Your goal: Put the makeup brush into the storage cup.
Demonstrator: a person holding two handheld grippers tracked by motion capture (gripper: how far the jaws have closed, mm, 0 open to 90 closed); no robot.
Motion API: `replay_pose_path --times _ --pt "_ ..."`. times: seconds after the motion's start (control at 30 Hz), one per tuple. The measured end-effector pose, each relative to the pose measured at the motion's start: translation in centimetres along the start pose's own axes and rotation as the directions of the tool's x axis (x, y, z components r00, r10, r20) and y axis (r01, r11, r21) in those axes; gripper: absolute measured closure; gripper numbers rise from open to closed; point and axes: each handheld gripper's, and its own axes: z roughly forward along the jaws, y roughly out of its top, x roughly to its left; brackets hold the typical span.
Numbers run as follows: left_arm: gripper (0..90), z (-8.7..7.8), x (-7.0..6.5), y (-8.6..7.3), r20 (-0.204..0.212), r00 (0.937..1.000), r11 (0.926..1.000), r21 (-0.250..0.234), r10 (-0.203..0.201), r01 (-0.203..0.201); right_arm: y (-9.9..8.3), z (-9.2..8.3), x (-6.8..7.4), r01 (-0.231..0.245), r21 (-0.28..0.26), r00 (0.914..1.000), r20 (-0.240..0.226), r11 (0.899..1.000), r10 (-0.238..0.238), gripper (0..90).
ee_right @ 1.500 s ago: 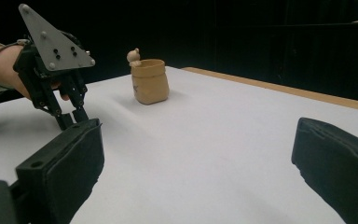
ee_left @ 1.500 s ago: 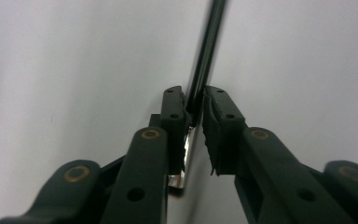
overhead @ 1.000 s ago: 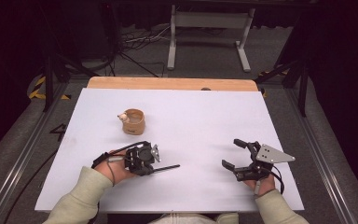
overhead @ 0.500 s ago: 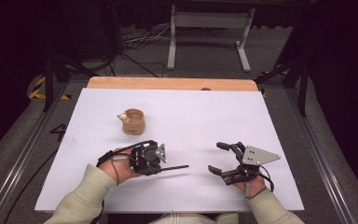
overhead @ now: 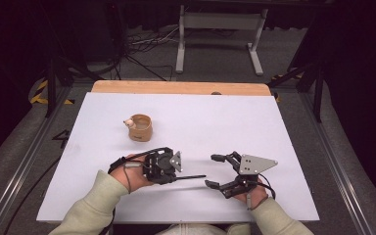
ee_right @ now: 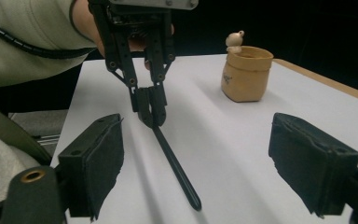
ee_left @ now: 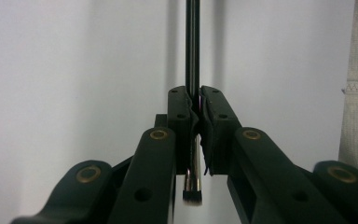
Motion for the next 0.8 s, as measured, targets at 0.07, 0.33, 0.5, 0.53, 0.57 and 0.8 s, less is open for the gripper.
replay_pose_path --times 0.07,0.33,0.5,0.53,0.57,0.8 --pt "83.1 0.1 -0.1 0.3 0.005 0.9999 0.9999 0.0 0.013 -0.013 -0.1 0.3 0.1 0.005 0.005 0.9998 -0.02 1.0 -0.005 22.1" --pt "83.1 0.1 -0.4 0.8 0.011 0.9989 0.9989 -0.007 0.045 -0.045 -0.3 1.3 0.3 0.013 0.062 0.9966 -0.082 0.998 -0.008 30.8" --pt "83.1 0.0 -0.7 0.9 0.015 0.9981 0.9981 -0.014 0.06 -0.06 -0.8 2.0 0.3 0.018 0.119 0.9915 -0.13 0.993 -0.002 37.6" --pt "83.1 0.0 -0.7 0.9 0.016 0.9977 0.9977 -0.016 0.066 -0.066 -0.8 2.1 0.4 0.019 0.128 0.9904 -0.138 0.992 -0.001 38.8" --pt "83.1 0.0 -0.8 1.0 0.013 0.9978 0.9979 -0.012 0.064 -0.064 -0.9 2.2 0.4 0.021 0.135 0.9897 -0.143 0.991 -0.001 39.5" --pt "83.1 0.1 -1.0 1.0 0.022 0.9964 0.9965 -0.018 0.082 -0.081 -1.2 2.5 0.4 0.029 0.169 0.9832 -0.183 0.985 0.002 48.6"
